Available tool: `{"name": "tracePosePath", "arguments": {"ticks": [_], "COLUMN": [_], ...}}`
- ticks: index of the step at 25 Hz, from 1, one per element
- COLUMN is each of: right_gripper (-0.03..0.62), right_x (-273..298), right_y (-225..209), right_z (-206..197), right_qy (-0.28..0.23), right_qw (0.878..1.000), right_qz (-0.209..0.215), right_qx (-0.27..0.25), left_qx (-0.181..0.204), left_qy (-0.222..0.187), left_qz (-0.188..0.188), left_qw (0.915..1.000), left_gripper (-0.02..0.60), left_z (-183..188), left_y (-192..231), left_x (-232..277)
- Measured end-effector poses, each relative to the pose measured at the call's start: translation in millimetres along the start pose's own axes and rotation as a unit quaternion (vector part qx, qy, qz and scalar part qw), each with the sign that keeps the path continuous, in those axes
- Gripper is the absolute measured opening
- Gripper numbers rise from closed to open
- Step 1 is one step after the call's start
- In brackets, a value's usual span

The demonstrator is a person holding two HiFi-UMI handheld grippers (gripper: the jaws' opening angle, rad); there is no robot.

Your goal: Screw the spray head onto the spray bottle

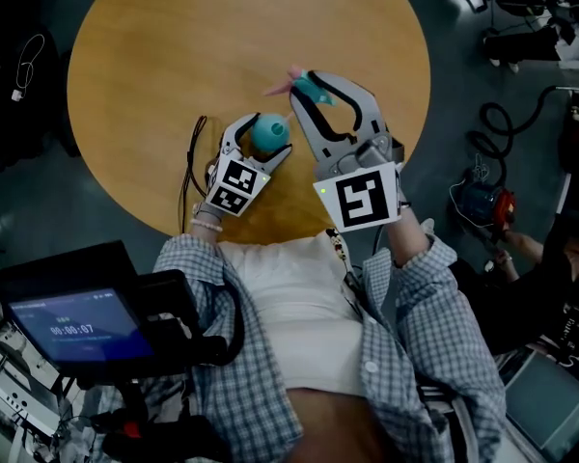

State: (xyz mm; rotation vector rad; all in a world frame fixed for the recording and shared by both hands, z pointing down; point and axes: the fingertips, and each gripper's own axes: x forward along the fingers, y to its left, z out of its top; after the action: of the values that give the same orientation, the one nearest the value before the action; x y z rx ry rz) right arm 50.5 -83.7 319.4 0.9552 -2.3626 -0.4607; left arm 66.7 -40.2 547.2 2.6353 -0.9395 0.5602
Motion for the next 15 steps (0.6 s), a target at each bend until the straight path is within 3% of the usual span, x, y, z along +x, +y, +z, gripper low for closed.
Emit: {"name": "tracePosePath", "arguments": {"ticks": [10, 15], "right_gripper": [0.101, 0.102], "right_x": [9, 14], "right_y": [74, 76], "right_z": [-27, -33], "right_qy": [-0.003, -0.006], "right_qw": [0.993, 0.994], "right_qz": [-0.004, -0.026], "right_qx": [-0.118, -0.110], "left_qx": [0.001, 0.000], "left_qy": [0.000, 0.000], "left_qz": [-0.002, -0.002], "left_qw": [1.0000, 1.0000], "left_gripper": [0.387, 0.387], "left_z": [1, 1], "left_y": [-2, -2], "left_x": [0, 0]}}
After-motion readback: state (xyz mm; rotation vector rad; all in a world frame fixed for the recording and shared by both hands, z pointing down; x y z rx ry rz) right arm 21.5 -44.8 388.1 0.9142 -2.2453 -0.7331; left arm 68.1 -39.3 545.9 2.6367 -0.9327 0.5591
